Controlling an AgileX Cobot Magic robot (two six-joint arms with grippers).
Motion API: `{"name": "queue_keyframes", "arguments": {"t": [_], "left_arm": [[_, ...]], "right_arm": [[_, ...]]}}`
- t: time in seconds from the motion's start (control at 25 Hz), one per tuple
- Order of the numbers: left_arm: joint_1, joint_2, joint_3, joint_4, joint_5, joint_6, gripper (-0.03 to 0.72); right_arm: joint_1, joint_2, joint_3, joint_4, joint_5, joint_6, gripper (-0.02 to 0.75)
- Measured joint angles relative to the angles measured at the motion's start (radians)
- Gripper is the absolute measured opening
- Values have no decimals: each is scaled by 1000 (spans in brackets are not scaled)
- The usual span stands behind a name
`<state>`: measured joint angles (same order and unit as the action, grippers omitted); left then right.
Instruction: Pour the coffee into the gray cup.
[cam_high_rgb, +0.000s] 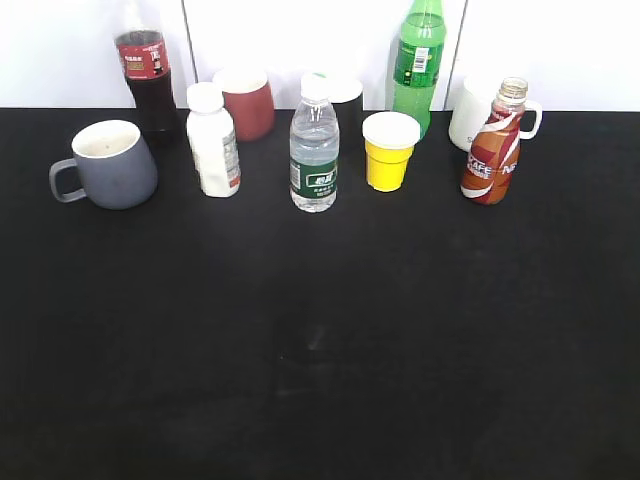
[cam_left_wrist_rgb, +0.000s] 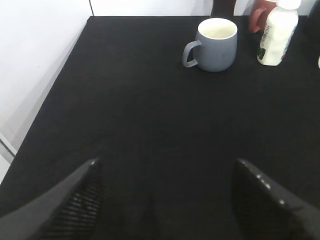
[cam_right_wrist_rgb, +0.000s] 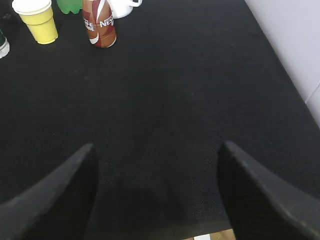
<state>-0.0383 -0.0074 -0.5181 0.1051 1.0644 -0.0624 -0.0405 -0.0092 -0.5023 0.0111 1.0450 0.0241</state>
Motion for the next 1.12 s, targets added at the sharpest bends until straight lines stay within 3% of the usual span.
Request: {"name": "queue_keyframes", "arguments": {"t": [0.24,0.52,0.76,0.92,1.12], "left_arm": [[0,0,0,0,0,0,601],[0,0,-14,-2,-39,0,497],[0,205,-20,-7,-481,0,495],[0,538,-19,-39,-872,0,495],[0,1016,-19,-76,-1217,0,490]], "right_arm": [[0,0,0,0,0,0,555],[0,0,0,0,0,0,555],[0,0,0,0,0,0,555],[0,0,0,0,0,0,555],[0,0,0,0,0,0,555]]}}
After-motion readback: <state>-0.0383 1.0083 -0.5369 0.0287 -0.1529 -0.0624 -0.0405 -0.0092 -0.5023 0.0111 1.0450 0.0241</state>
